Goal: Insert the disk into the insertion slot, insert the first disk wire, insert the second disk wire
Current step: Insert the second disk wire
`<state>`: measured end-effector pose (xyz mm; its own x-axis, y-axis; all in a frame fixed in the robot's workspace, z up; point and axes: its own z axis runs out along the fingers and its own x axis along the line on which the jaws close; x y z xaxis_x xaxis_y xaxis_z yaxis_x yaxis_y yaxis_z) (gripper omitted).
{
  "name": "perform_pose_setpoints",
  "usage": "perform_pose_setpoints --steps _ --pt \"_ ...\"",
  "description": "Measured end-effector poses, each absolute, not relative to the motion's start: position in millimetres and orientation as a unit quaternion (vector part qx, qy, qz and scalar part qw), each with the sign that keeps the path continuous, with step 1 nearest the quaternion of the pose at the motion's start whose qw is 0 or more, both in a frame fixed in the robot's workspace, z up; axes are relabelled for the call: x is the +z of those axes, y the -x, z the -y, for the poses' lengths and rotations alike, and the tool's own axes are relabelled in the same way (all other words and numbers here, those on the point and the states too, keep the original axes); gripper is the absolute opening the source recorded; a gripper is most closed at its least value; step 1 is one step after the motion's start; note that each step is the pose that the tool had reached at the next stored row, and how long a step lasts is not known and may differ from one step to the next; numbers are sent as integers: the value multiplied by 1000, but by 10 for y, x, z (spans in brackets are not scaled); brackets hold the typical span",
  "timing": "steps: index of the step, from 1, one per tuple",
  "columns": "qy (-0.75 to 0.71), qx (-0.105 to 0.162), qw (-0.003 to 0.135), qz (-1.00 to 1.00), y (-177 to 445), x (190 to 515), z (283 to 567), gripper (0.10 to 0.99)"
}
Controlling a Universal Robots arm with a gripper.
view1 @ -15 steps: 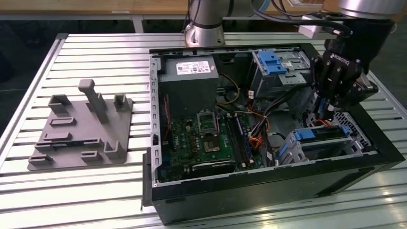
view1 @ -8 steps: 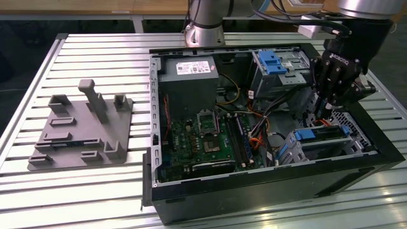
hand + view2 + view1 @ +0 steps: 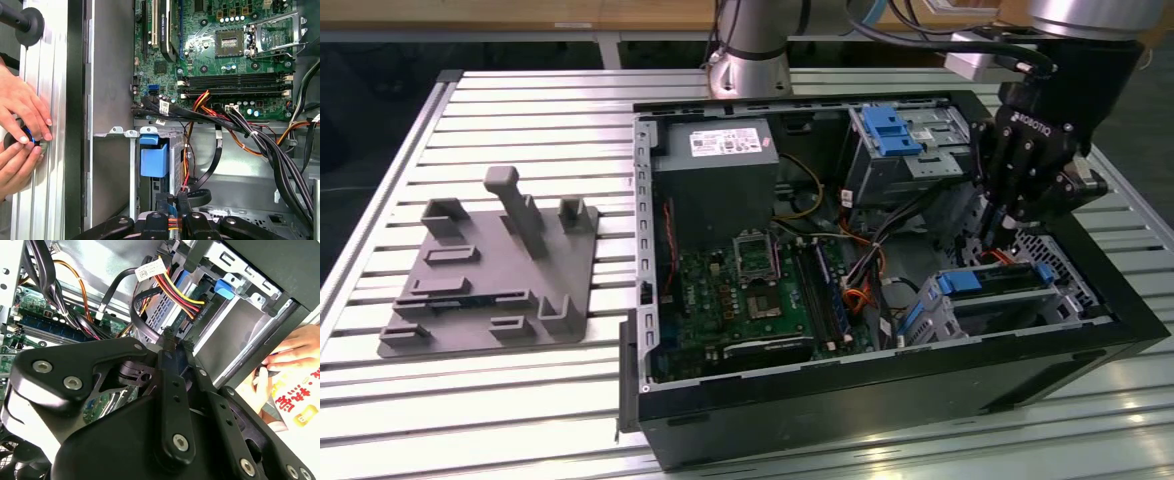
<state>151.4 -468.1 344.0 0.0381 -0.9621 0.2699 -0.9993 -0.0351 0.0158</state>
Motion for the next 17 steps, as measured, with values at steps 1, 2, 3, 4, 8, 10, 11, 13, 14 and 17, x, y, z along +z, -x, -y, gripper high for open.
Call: perform_pose_setpoints --steps 1,2,3,4,8,10,11,13,14,17 --pt "-714 92 100 687 -1514 3439 4681 220" --pt "-714 92 99 687 -1514 3439 4682 220" --pt "-714 91 98 688 -1514 3438 4682 220" --pt "-714 90 97 688 -1514 3438 4682 220" --pt "-714 87 94 688 -1514 3434 4683 220" --pt "-714 87 94 688 -1514 3430 4683 220" --pt "-714 87 94 688 -1514 3426 4684 220" --pt "-714 87 94 688 -1514 3417 4685 220" --pt "-714 87 94 688 -1515 3413 4686 220" --pt "-714 87 94 688 -1514 3402 4691 204"
